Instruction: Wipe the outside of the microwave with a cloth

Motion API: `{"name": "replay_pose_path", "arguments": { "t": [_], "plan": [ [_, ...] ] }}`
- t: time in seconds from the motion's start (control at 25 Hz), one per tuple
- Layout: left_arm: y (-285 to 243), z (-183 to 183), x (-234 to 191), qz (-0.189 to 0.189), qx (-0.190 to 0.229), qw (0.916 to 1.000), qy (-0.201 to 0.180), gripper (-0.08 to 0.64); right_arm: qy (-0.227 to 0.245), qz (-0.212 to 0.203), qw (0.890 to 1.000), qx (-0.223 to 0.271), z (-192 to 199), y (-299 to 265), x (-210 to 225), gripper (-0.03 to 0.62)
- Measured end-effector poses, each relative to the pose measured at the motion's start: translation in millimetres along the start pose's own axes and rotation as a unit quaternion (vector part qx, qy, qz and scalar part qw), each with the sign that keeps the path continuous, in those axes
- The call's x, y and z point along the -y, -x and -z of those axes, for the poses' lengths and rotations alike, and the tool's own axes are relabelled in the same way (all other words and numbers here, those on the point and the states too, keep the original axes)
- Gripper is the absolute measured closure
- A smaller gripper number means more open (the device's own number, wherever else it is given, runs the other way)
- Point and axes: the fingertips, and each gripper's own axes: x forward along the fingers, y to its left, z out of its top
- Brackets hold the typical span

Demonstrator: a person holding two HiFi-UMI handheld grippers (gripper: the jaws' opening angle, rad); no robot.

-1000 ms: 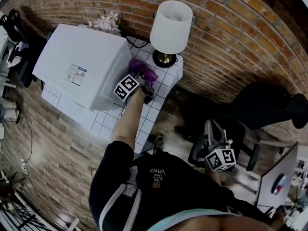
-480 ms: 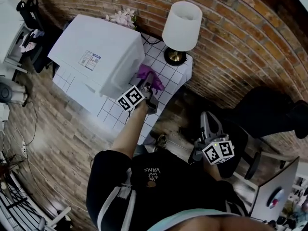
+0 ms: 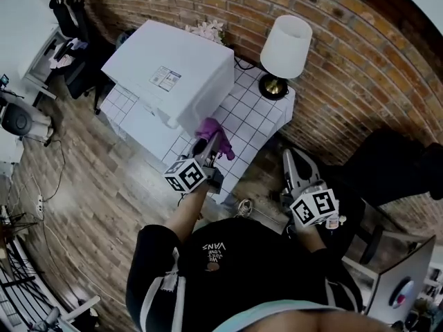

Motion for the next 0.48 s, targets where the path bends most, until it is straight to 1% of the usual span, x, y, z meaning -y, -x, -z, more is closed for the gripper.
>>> {"name": "replay_pose_path", "arguments": {
  "t": [0.12,0.2,0.36,0.48],
  "plan": [
    [40,-23,3,0.003,0.003,0.9987,-0.051,0.419,0.004,-0.003,1.000,0.004,3,-4,-29,0.588],
    [67,-41,3,0.002,0.008,0.9964,-0.085,0.419,0.005,-0.007,1.000,0.007,5,-8,-52,0.588],
    [123,-79,-1,-0.013,0.023,0.9891,-0.145,0.419,0.007,-0.018,1.000,0.014,10,-15,-102,0.588],
    [159,-106,-2,-0.015,0.029,0.9828,-0.182,0.419,0.014,-0.020,1.000,0.018,13,-20,-140,0.588]
  ]
}}
